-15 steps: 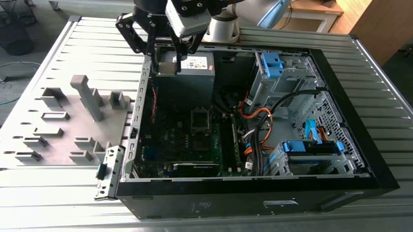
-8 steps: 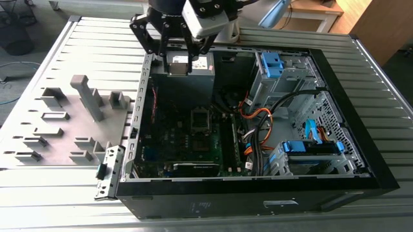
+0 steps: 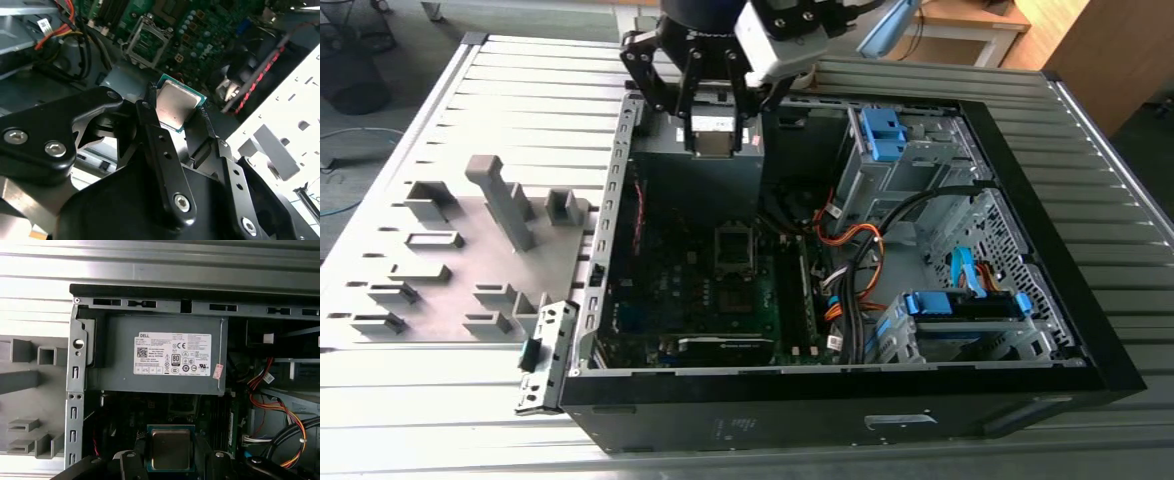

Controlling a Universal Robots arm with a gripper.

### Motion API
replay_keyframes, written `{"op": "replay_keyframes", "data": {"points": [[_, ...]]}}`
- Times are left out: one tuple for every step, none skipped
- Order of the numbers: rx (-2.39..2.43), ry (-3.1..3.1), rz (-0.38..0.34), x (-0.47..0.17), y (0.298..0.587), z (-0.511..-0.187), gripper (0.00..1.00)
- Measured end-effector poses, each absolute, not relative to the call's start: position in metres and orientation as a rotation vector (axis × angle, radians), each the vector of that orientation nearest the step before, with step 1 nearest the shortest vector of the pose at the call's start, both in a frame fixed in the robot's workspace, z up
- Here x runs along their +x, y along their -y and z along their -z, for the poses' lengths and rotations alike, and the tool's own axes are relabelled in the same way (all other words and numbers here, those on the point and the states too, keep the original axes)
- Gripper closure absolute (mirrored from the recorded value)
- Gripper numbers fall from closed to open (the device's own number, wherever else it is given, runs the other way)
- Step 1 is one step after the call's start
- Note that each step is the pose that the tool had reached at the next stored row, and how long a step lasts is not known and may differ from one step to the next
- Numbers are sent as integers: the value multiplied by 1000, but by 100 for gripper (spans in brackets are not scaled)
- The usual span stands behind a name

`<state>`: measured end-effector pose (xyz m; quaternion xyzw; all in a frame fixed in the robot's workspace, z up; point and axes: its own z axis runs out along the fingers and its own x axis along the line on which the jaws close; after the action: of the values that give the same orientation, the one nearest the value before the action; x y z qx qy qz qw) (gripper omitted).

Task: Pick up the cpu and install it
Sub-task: 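Pick up the cpu and move it towards the insertion slot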

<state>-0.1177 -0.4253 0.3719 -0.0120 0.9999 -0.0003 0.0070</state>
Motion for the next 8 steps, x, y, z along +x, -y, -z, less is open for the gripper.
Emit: {"op": "replay_keyframes", "data": {"points": [[-37, -3127, 1, -115, 425, -372, 53], [-37, -3127, 1, -112, 425, -372, 53], [-37, -3127, 1, -109, 425, -372, 53], [-37, -3127, 1, -106, 425, -372, 53], [-38, -3127, 1, -103, 425, -372, 53], [-38, -3127, 1, -100, 425, -372, 53], [-37, -3127, 1, -97, 425, -372, 53], [-37, -3127, 1, -94, 425, -372, 53]]}}
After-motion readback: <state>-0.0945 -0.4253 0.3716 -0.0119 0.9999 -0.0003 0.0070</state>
